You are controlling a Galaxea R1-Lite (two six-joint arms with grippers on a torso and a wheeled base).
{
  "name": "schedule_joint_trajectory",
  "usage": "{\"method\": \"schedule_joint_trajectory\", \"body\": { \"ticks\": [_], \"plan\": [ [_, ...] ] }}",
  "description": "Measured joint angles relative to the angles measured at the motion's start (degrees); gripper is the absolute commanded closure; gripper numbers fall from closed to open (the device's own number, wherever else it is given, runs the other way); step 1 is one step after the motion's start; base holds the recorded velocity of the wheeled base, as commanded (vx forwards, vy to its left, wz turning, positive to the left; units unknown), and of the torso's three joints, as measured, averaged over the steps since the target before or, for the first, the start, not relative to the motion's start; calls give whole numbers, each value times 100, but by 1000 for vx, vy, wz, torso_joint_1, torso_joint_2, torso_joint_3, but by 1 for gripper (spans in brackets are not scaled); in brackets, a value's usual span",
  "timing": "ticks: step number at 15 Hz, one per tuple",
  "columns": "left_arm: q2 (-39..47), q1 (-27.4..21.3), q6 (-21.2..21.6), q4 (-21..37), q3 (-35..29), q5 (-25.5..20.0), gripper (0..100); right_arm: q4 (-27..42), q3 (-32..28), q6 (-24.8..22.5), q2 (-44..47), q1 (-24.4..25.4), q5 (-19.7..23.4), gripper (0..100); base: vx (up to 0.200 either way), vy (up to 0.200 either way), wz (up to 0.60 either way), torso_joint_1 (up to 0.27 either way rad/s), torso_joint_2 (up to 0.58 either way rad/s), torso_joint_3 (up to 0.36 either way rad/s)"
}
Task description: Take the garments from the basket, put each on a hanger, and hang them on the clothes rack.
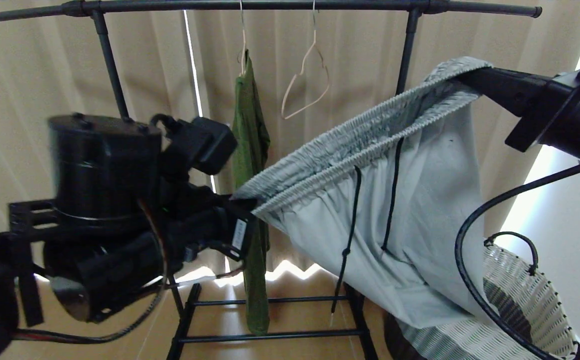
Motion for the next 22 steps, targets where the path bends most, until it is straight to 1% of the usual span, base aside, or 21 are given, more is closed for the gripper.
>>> {"method": "schedule_joint_trajectory", "body": {
  "ticks": [2, 4, 5, 7, 9, 13, 16, 18, 20, 22],
  "plan": [
    [-385, 444, 429, 404, -323, -6, 100, -356, -107, -4, 249, -9, 16, 100, 0, 0, 0, 0, 0, 0],
    [-584, 724, 616, 571, -631, 0, 100, -484, -236, -4, 433, -13, 48, 100, 0, 0, 0, 0, 0, 0],
    [-639, 789, 633, 644, -749, 2, 100, -523, -315, -4, 502, -13, 89, 100, 0, 0, 0, 0, 0, 0],
    [-684, 857, 657, 723, -1239, 7, 100, -629, -614, 2, 596, -11, 207, 100, 0, 0, 0, 0, 0, 0],
    [-691, 877, 802, 767, -1641, 9, 100, -613, -824, 2, 618, -11, 226, 100, 0, 0, 0, 0, 0, 0],
    [-538, 884, 1200, 769, -2005, 9, 100, -563, -758, -17, 516, -13, 212, 100, 0, 0, 0, 0, 0, 0],
    [-378, 852, 1218, 745, -1960, 22, 100, -556, -601, -22, 467, -45, 196, 100, 0, 0, 0, 0, 0, 0],
    [-283, 739, 1196, 734, -1641, 41, 100, -563, -232, -55, 472, -183, 190, 100, 0, 0, 0, 0, 0, 0],
    [-208, 619, 1187, 723, -1530, 49, 100, -577, 30, -63, 496, -336, 177, 100, 0, 0, 0, 0, 0, 0],
    [-154, 560, 1204, 716, -1542, 44, 100, -616, 83, -66, 535, -404, 171, 100, 0, 0, 0, 0, 0, 0]
  ]
}}
